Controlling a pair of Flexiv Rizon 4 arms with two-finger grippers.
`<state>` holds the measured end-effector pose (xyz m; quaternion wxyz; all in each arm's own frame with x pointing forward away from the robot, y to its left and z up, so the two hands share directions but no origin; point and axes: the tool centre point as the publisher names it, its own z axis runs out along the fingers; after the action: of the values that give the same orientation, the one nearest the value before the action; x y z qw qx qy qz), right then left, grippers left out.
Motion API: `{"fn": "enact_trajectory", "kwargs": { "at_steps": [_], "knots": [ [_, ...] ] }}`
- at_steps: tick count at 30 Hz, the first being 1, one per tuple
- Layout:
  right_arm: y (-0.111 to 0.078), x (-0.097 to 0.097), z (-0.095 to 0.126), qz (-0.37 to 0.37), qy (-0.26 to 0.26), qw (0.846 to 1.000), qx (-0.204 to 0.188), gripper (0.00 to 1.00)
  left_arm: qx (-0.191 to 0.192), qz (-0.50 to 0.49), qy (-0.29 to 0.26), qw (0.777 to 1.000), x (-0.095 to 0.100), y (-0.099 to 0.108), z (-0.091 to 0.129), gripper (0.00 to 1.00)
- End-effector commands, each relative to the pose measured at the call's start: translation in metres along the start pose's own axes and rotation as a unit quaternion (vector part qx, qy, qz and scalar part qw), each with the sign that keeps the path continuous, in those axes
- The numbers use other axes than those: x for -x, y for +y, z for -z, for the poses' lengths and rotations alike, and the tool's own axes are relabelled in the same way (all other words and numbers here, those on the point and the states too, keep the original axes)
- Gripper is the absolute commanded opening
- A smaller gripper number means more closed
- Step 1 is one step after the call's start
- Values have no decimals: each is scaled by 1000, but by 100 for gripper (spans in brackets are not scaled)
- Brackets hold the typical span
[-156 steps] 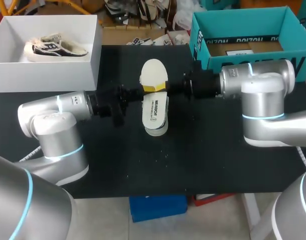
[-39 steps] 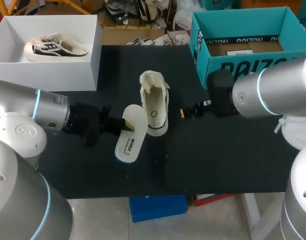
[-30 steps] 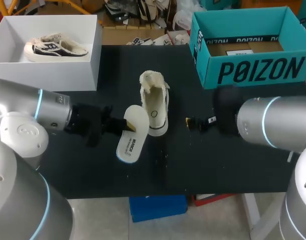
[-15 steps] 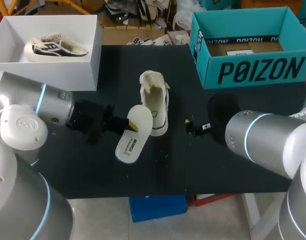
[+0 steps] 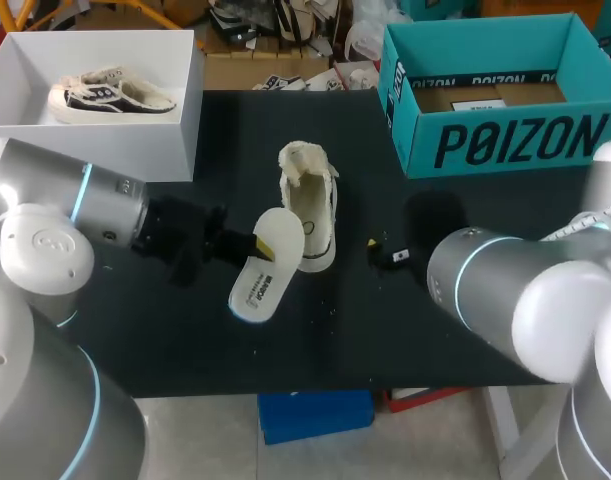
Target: Take the shoe out of the shoebox, open the shoe tongue, remove and reinsert the insole, then place the shoe into the shoebox
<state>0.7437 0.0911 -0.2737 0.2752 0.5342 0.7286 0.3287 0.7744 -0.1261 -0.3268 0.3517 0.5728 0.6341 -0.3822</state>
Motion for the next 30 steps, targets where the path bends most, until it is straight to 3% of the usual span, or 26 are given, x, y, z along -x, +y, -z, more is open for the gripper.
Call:
{"fn": "enact_trajectory", "kwargs": {
  "at_steps": [1, 4, 20, 30],
  "knots": [
    [0, -5, -1, -1, -30, 1000, 1, 100, -9, 23, 39, 999, 3, 11, 1, 0],
    [0, -5, -1, -1, -30, 1000, 1, 100, -26, 39, 60, 997, 4, 18, 0, 0],
    [0, -5, -1, -1, -30, 1000, 1, 100, -115, 70, 17, 991, 14, 31, -19, 0],
    [0, -5, -1, -1, -30, 1000, 1, 100, -95, 111, 37, 989, 17, 31, -29, 0]
  ]
}}
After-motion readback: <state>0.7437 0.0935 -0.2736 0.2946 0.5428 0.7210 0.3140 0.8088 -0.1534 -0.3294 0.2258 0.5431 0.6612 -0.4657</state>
